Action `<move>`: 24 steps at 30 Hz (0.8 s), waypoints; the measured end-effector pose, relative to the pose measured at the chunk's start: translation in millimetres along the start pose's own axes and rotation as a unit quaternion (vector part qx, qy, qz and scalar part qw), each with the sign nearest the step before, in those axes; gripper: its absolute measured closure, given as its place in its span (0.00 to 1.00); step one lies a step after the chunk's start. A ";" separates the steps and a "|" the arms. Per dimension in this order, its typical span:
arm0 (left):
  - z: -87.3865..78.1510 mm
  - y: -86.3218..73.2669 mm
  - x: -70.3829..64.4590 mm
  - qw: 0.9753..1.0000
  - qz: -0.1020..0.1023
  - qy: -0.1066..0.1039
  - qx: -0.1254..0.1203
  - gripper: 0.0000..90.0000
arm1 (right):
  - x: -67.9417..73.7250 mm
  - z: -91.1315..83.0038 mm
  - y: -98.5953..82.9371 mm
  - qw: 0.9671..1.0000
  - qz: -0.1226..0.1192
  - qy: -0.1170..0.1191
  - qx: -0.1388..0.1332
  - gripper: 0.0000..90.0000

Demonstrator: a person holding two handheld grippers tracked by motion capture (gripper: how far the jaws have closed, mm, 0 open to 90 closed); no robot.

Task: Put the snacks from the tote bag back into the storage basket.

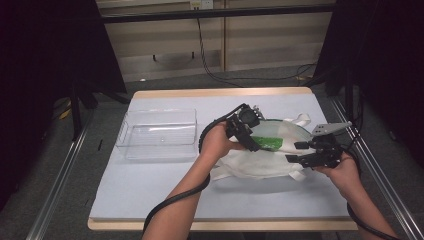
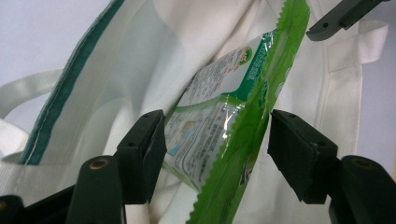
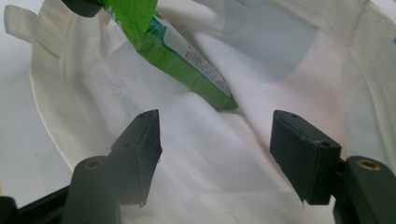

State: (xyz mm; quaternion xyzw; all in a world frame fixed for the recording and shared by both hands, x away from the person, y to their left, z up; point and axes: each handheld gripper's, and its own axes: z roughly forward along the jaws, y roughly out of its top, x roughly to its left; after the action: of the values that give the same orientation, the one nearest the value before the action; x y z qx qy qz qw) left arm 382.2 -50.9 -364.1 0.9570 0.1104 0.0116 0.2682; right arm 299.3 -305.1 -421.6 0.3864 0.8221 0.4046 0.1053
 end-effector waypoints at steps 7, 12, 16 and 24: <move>6.8 7.5 1.2 1.000 0.014 -0.005 0.021 0.48 | 2.1 -0.9 -1.8 1.000 -0.004 0.001 0.003 0.35; 11.5 11.7 2.3 0.999 0.020 -0.012 0.026 0.56 | 2.9 -1.5 -3.7 1.000 -0.002 -0.001 0.004 0.34; 12.7 17.7 -0.2 0.998 0.035 -0.010 0.043 0.63 | 2.9 -1.8 -5.0 1.000 -0.002 -0.001 0.005 0.34; 9.1 21.7 0.6 0.996 0.042 -0.003 0.073 0.69 | 1.7 -2.8 -7.2 1.000 0.001 -0.001 0.006 0.34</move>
State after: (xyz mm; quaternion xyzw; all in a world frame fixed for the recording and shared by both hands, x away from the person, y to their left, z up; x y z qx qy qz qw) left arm 388.0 -73.5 -360.8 0.9779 0.0699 0.0114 0.1969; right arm 292.8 -308.2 -425.0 0.3883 0.8239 0.3998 0.1030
